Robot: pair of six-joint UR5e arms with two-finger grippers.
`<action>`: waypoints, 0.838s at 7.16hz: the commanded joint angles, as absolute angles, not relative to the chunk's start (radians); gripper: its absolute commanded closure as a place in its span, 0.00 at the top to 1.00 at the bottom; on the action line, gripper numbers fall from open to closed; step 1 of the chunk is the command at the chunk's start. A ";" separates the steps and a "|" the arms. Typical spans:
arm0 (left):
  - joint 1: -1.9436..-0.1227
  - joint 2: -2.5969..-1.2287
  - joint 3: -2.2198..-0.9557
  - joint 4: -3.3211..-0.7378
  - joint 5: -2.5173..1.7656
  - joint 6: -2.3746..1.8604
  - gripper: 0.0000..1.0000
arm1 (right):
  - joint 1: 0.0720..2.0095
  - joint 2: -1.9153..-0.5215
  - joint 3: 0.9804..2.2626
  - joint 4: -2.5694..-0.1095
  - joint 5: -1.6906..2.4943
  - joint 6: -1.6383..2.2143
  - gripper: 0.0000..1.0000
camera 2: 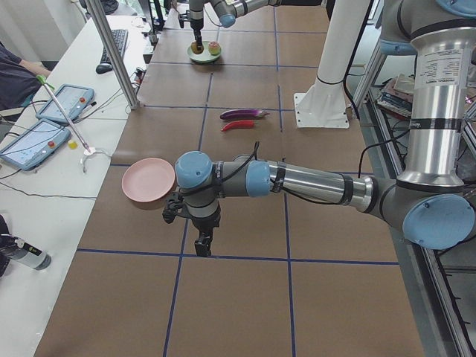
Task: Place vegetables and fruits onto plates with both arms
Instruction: 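Carry the pomegranate to the green plate and release it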
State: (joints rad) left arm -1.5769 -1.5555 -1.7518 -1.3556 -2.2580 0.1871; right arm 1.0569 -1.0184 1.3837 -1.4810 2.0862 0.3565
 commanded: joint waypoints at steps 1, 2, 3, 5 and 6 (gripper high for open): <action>-1.577 -1.555 -1.753 -1.356 -2.258 0.187 1.00 | 1.072 -1.046 1.359 -1.479 2.094 0.305 0.99; -1.577 -1.555 -1.755 -1.355 -2.258 0.186 1.00 | 1.071 -1.046 1.359 -1.479 2.094 0.307 1.00; -1.577 -1.555 -1.755 -1.355 -2.258 0.187 1.00 | 1.071 -1.043 1.361 -1.479 2.094 0.310 1.00; -1.577 -1.555 -1.755 -1.355 -2.258 0.187 1.00 | 1.107 -1.029 1.362 -1.488 2.120 0.307 1.00; -1.577 -1.555 -1.756 -1.356 -2.258 0.187 1.00 | 1.170 -1.032 1.362 -1.496 2.181 0.293 1.00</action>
State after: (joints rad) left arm -1.5770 -1.5555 -1.7553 -1.3548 -2.2580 0.1871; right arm 1.1115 -1.0331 1.3619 -1.4870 2.1274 0.3043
